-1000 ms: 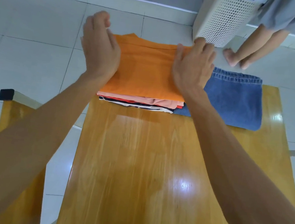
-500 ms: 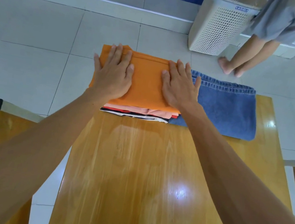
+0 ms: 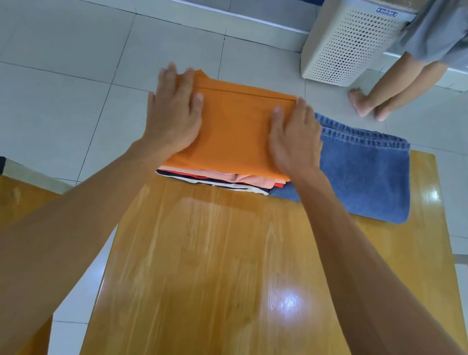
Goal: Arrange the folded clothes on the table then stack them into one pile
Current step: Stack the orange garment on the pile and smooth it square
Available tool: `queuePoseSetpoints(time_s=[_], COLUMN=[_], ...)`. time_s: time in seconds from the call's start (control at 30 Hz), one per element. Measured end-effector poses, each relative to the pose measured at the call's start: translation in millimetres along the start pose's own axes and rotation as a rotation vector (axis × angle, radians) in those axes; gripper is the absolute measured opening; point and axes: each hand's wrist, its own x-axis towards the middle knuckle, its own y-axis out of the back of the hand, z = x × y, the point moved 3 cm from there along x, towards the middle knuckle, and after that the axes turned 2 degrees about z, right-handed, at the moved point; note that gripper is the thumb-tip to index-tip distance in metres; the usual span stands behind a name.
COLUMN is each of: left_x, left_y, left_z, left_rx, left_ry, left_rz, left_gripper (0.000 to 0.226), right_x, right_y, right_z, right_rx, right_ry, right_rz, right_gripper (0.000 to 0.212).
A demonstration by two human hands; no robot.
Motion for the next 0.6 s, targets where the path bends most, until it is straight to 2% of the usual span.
queuePoseSetpoints(time_s=[0.07, 0.13, 0.17, 0.27, 0.4, 0.6], left_x=[1.6, -2.5, -5.9, -8.3, -6.3, -16.7], left_y=[9.7, 13.6, 13.1, 14.9, 13.9, 7.7], left_z=[-8.9, -16.3, -17.6, -18.4, -23.7, -25.6], left_rx=[-0.158, -0.237, -0.247, -0.261, -0.322, -0.271], left_ry=[0.216, 0.442, 0.496, 0.504, 0.556, 0.581], left_rz=[0.060, -0.004, -0.060, -0.060, 0.028, 0.068], left_gripper=[0.062, 0.065, 0.065, 0.061, 0.051, 0.048], right_x=[-5.1, -7.4, -6.9, 1.7, 10.4, 11.9], right_y=[5.1, 0.2, -4.2, -11.7, -8.4, -12.9], right_z=[8.7, 11.4, 10.8, 4.9, -2.6, 1.4], right_rx=[0.113, 0.162, 0.174, 0.221, 0.257, 0.187], right_ry=[-0.128, -0.234, -0.257, -0.237, -0.142, -0.141], right_rz=[0.025, -0.046, -0.095, -0.142, -0.076, -0.140], right_gripper=[0.065, 0.067, 0.071, 0.069, 0.056, 0.061])
